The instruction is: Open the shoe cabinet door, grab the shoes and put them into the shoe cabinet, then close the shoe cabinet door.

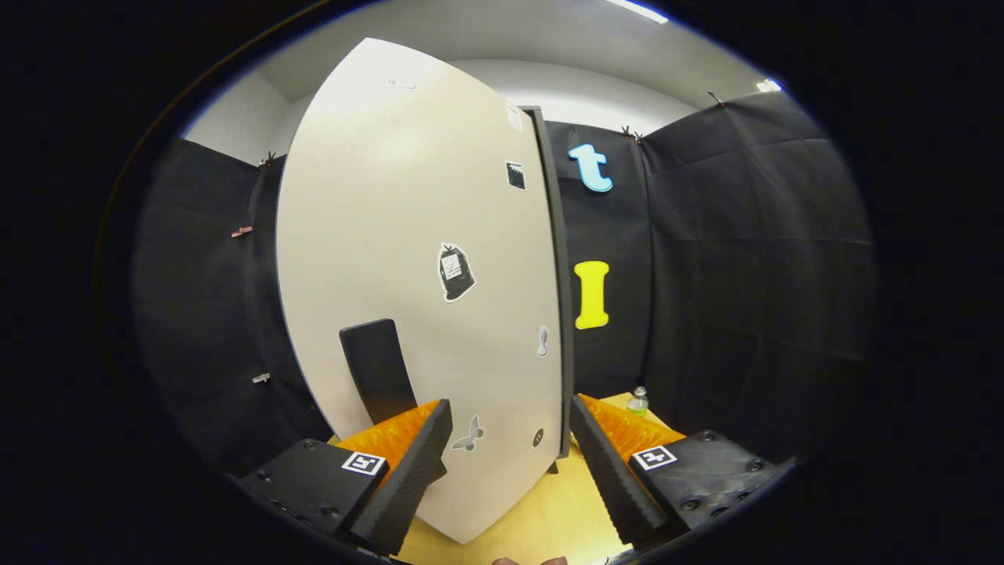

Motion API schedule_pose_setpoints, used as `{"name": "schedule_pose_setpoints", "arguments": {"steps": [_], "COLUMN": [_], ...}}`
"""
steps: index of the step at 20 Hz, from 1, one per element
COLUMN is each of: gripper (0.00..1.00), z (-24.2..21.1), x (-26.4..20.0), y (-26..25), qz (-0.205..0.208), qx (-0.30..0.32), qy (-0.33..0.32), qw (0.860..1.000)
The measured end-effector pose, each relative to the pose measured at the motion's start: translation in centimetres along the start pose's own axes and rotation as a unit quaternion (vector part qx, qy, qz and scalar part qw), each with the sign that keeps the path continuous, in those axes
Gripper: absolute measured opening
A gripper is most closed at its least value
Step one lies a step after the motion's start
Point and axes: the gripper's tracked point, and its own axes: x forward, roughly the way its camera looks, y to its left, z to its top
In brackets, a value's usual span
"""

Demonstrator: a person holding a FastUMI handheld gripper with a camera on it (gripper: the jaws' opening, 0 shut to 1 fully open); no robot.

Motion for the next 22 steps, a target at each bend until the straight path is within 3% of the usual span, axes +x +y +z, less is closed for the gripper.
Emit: {"name": "schedule_pose_setpoints", "arguments": {"steps": [8, 22], "gripper": [0.98, 0.98], "z": [-2.6, -1.9], "x": [2.3, 2.3], "y": [5.0, 5.4], "qz": [0.031, 0.024], "qx": [-0.013, -0.022], "qy": [0.016, 0.003], "qw": [0.999, 0.999]}}
